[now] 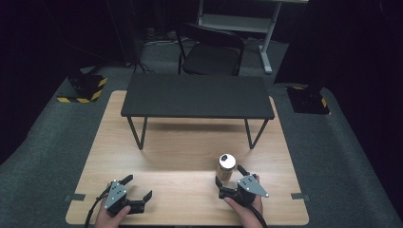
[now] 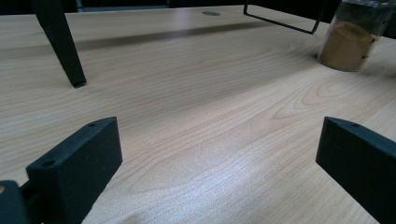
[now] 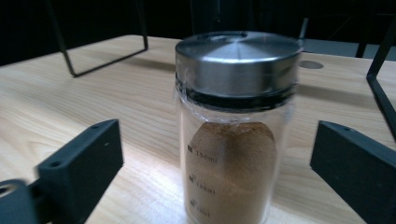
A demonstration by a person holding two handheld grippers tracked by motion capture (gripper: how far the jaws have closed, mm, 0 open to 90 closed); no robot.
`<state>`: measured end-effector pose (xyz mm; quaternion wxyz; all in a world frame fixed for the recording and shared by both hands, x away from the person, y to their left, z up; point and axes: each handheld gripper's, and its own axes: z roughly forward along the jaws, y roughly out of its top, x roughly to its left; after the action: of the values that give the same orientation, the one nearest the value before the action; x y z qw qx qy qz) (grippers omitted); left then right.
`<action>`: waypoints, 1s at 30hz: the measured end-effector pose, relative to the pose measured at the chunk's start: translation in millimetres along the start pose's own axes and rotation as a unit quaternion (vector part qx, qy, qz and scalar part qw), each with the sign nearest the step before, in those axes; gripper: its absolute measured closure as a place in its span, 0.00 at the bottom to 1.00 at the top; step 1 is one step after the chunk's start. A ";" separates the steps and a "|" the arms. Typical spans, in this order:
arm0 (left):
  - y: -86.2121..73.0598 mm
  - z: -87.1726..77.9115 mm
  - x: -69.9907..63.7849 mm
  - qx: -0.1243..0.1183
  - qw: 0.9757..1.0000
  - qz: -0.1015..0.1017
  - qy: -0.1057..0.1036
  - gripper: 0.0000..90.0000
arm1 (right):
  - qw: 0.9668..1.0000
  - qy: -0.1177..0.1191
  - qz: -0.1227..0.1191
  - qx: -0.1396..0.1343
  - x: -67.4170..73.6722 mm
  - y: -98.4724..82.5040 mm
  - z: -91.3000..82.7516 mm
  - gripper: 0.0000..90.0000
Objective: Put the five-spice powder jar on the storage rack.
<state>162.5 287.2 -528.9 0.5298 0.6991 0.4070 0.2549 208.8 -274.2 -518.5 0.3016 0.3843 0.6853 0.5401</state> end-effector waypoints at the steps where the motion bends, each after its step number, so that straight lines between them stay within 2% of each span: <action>1: -0.1 0.0 0.1 0.000 1.000 0.000 -0.001 0.01 | 1.000 -0.007 0.004 -0.001 2.3 -1.4 4.0 0.10; 5: -0.1 -0.2 0.0 0.000 1.000 0.001 -0.001 0.01 | 1.000 -0.019 0.017 -0.002 7.0 -6.6 12.2 0.19; 9: -0.1 -0.2 0.4 0.000 1.000 0.001 -0.002 0.01 | 0.999 -0.034 0.017 -0.006 13.6 -12.6 15.0 0.26; 10: 0.1 -0.1 0.5 0.000 1.000 0.001 -0.002 0.01 | 0.999 -0.035 0.024 -0.017 12.9 -14.2 14.5 0.28; 12: 0.2 0.5 0.1 0.000 1.000 -0.001 -0.002 0.01 | 0.999 -0.037 0.023 -0.014 11.9 -13.9 15.7 0.32; 19: 0.9 0.4 0.1 0.003 1.000 0.000 -0.002 0.01 | 0.999 -0.040 0.019 -0.013 12.5 -14.2 16.4 0.34; 25: 0.1 0.5 -0.2 0.000 1.000 -0.002 -0.002 0.01 | 0.999 -0.040 0.005 -0.012 13.6 -13.4 15.4 0.34; 30: 0.1 0.5 -0.1 0.000 1.000 -0.002 -0.002 0.01 | 0.999 -0.040 0.008 -0.012 13.4 -12.9 14.8 0.34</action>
<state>162.9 286.9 -529.0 0.5310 0.6989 0.4071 0.2527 211.5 -256.8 -534.4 0.3291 0.4073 0.6631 0.5349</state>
